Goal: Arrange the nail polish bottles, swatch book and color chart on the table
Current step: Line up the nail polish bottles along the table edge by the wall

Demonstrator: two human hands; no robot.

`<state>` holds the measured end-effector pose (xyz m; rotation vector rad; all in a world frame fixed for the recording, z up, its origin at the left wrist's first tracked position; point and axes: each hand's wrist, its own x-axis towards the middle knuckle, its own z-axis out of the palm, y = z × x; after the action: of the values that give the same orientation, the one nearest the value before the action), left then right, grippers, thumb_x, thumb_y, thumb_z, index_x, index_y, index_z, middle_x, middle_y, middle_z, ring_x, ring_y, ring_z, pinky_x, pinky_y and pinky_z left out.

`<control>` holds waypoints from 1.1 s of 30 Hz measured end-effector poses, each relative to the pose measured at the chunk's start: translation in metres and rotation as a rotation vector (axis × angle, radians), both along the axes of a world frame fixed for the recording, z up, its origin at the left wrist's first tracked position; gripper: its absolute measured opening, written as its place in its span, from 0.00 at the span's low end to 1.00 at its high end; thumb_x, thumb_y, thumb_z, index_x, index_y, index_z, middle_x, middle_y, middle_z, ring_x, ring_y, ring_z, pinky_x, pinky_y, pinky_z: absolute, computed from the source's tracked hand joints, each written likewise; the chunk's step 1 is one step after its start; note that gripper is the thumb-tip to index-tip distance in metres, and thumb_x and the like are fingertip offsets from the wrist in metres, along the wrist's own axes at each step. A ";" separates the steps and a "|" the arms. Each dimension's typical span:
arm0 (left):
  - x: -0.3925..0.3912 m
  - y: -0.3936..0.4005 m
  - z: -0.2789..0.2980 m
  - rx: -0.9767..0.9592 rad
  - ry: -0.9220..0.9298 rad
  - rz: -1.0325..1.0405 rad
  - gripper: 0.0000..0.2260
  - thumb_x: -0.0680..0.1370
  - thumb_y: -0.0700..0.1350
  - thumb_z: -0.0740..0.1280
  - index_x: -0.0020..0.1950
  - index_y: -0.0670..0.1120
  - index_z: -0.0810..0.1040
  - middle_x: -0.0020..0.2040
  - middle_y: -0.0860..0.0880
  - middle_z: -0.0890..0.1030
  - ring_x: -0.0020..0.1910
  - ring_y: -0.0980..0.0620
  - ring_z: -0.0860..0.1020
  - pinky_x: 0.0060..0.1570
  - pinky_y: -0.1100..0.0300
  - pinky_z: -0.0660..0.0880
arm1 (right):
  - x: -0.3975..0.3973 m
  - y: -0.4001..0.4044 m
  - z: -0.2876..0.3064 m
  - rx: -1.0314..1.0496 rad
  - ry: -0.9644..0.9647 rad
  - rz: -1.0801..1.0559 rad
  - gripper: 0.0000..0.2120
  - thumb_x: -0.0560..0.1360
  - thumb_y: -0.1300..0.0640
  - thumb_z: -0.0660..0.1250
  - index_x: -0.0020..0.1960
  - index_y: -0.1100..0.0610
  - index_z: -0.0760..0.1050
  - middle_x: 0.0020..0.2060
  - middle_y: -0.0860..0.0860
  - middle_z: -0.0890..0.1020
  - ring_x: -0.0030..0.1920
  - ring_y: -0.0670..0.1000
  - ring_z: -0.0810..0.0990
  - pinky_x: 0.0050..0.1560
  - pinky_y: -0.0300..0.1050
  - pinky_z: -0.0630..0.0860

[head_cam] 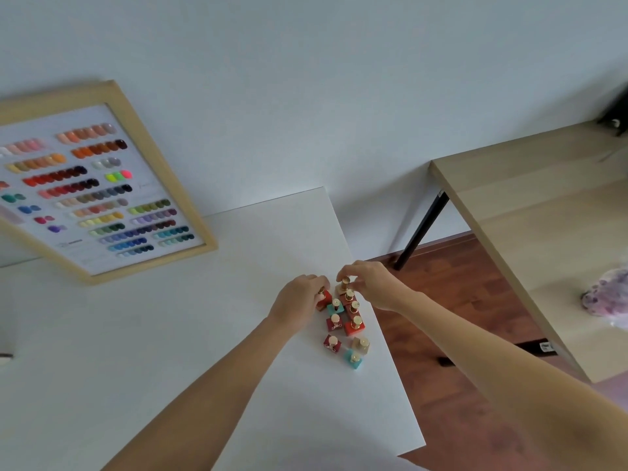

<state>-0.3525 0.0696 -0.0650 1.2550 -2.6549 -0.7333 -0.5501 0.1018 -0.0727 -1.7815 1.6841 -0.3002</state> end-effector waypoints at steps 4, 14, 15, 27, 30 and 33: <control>0.013 -0.004 -0.001 0.001 -0.033 -0.031 0.12 0.77 0.34 0.63 0.57 0.45 0.77 0.50 0.45 0.82 0.49 0.46 0.78 0.48 0.53 0.78 | 0.001 -0.002 -0.004 -0.040 -0.011 -0.002 0.11 0.78 0.64 0.62 0.57 0.52 0.75 0.53 0.52 0.82 0.49 0.50 0.81 0.53 0.46 0.80; 0.039 0.003 -0.002 0.026 -0.008 -0.001 0.11 0.78 0.33 0.60 0.55 0.44 0.77 0.50 0.45 0.81 0.49 0.49 0.76 0.48 0.54 0.77 | -0.002 -0.005 0.000 -0.199 -0.026 -0.107 0.08 0.78 0.66 0.62 0.56 0.61 0.75 0.49 0.57 0.83 0.46 0.55 0.82 0.45 0.37 0.74; 0.041 0.003 -0.001 0.027 -0.005 0.002 0.11 0.78 0.33 0.60 0.55 0.44 0.77 0.49 0.46 0.81 0.49 0.49 0.76 0.48 0.54 0.77 | -0.004 -0.003 0.002 -0.203 -0.021 -0.117 0.08 0.78 0.66 0.61 0.56 0.62 0.75 0.49 0.57 0.83 0.47 0.55 0.82 0.46 0.38 0.74; 0.045 0.016 -0.001 0.065 -0.012 -0.014 0.10 0.77 0.34 0.62 0.54 0.46 0.77 0.51 0.47 0.82 0.51 0.49 0.77 0.51 0.56 0.77 | -0.027 0.088 0.018 -0.136 0.021 -0.191 0.08 0.77 0.66 0.61 0.53 0.57 0.74 0.49 0.52 0.81 0.48 0.52 0.79 0.49 0.46 0.79; 0.043 0.020 -0.001 0.064 -0.010 -0.019 0.10 0.77 0.34 0.62 0.55 0.46 0.77 0.52 0.47 0.80 0.52 0.48 0.77 0.52 0.55 0.77 | -0.017 0.113 0.010 -0.101 0.036 -0.127 0.08 0.78 0.65 0.60 0.55 0.56 0.73 0.49 0.51 0.79 0.47 0.51 0.79 0.48 0.45 0.78; 0.038 0.025 0.001 0.030 0.016 -0.020 0.12 0.76 0.35 0.65 0.57 0.47 0.76 0.56 0.49 0.77 0.57 0.51 0.74 0.54 0.57 0.77 | -0.003 0.125 0.002 -0.100 0.050 -0.070 0.09 0.79 0.62 0.58 0.58 0.56 0.72 0.51 0.50 0.78 0.46 0.49 0.78 0.47 0.41 0.77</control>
<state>-0.3149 0.0947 -0.0644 1.2264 -2.6570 -0.7854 -0.5527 0.2269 -0.0706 -1.8184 1.7971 -0.3801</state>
